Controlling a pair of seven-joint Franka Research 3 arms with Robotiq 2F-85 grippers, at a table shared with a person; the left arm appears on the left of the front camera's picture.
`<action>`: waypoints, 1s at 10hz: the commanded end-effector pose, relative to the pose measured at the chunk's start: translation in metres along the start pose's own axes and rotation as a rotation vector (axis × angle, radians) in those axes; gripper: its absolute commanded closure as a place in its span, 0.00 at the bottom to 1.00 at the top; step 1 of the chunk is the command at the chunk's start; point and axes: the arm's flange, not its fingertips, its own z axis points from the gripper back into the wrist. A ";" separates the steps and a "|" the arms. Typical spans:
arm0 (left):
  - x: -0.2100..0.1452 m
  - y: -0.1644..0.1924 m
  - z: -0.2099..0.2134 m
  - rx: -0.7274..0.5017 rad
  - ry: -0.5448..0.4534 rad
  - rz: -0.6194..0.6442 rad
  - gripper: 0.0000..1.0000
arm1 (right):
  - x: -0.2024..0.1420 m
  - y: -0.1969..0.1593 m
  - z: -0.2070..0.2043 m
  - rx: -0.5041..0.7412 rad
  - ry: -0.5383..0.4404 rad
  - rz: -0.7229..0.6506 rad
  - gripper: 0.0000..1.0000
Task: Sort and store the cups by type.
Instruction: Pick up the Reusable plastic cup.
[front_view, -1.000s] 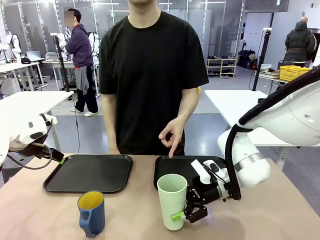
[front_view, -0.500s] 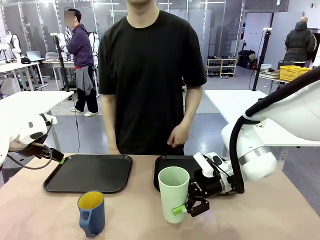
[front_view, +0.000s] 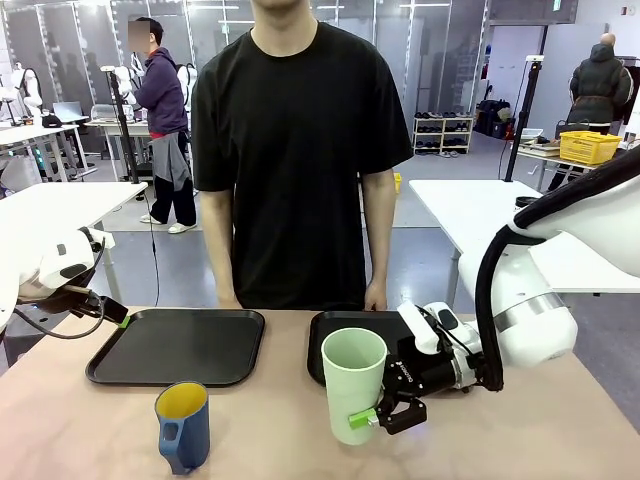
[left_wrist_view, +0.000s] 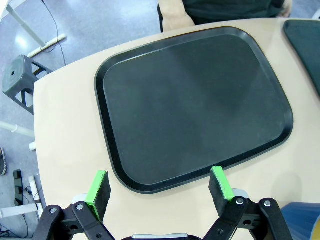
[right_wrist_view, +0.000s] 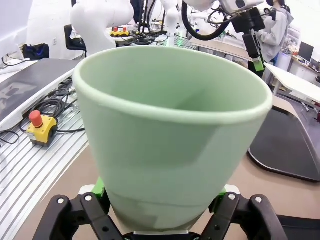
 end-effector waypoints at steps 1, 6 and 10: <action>0.000 0.001 0.000 0.004 0.000 -0.004 0.00 | 0.004 0.001 0.000 -0.061 0.007 -0.004 0.63; 0.000 0.001 0.000 0.004 0.000 -0.004 0.00 | 0.000 0.000 0.000 0.000 0.000 0.000 0.63; 0.000 0.001 0.000 0.004 0.000 -0.004 0.00 | 0.000 0.000 0.000 0.000 0.000 0.000 0.63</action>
